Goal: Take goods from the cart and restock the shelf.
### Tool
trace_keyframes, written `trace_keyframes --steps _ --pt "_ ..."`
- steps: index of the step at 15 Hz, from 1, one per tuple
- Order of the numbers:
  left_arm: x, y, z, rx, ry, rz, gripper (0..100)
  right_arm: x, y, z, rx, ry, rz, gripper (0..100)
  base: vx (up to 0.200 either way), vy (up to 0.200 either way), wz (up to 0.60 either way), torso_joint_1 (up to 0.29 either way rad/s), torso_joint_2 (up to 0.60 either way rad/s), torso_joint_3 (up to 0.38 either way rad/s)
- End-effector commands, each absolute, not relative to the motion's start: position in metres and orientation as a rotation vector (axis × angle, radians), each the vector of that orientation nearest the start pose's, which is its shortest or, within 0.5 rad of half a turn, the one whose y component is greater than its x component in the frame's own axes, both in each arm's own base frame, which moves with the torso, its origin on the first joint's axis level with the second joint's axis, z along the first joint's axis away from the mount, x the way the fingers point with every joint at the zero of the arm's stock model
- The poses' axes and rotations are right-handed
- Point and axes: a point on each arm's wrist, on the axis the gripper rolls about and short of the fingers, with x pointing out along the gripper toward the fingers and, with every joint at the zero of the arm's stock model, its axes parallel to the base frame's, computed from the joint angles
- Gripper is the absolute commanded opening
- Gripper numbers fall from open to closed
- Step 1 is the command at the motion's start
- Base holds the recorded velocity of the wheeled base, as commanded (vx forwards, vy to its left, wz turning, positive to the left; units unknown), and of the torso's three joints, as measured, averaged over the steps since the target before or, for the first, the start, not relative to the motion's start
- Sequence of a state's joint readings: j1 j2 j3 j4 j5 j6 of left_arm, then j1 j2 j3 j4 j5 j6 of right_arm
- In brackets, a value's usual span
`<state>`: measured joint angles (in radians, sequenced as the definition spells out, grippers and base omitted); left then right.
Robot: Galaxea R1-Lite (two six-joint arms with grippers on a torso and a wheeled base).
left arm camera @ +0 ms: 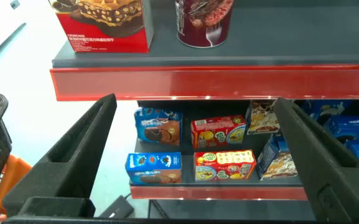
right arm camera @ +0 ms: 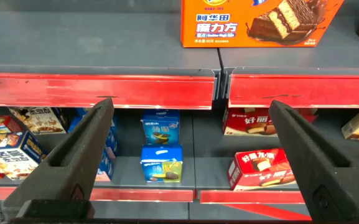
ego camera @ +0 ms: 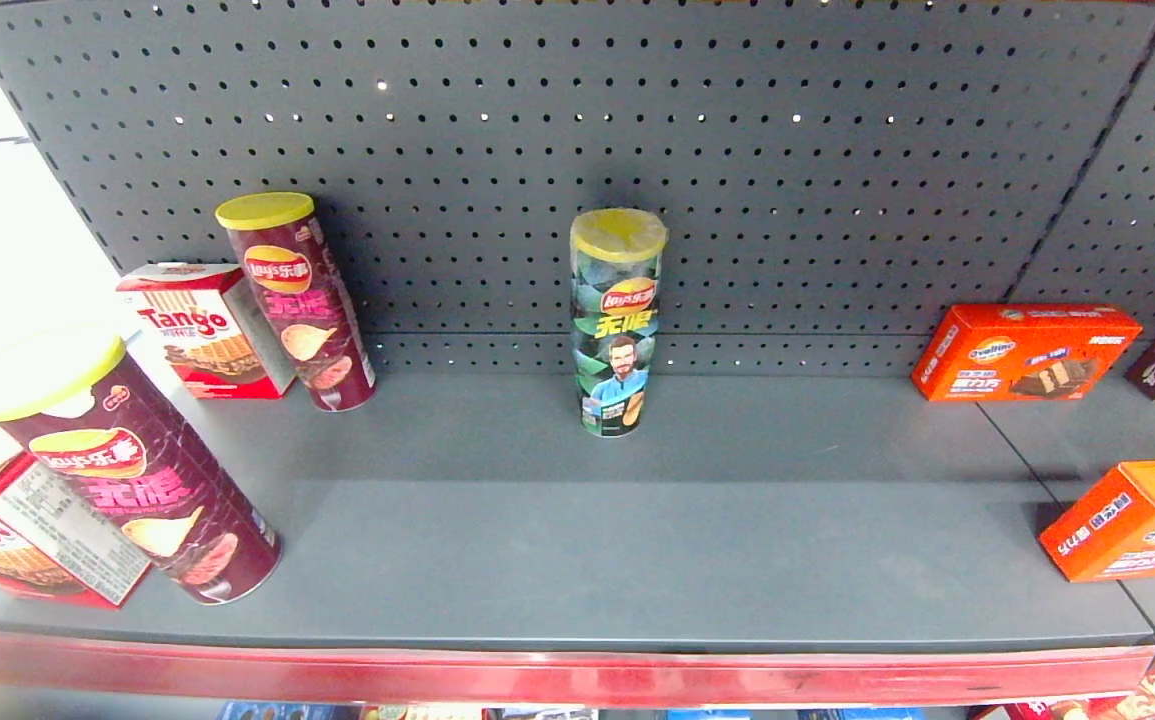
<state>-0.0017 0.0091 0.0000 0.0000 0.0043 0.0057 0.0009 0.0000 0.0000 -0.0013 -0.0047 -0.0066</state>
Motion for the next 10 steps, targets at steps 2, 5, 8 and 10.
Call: trace_keyframes --steps 2,5,8,10 --pt "-0.0221 0.0002 0.0757 0.006 0.009 0.002 100 -0.0228 -0.0001 0.0756 -0.008 -0.002 -0.003 100 0.000 0.000 0.00 0.000 0.00 0.000" --pt "-0.0221 0.0002 0.0757 0.006 0.009 0.002 100 -0.0228 -0.0002 0.0758 -0.023 -0.003 -0.006 100 0.000 0.000 0.60 0.004 0.00 0.004" --pt "-0.0220 0.0002 0.0757 0.005 0.011 0.002 100 -0.0228 -0.0003 0.0758 -0.025 -0.003 -0.011 100 0.000 0.000 0.60 0.006 0.01 0.001" --pt "-0.0221 0.0002 0.0761 0.006 0.009 0.002 100 -0.0228 -0.0004 0.0758 -0.023 -0.003 -0.015 100 0.000 0.000 0.60 0.000 0.00 -0.002"
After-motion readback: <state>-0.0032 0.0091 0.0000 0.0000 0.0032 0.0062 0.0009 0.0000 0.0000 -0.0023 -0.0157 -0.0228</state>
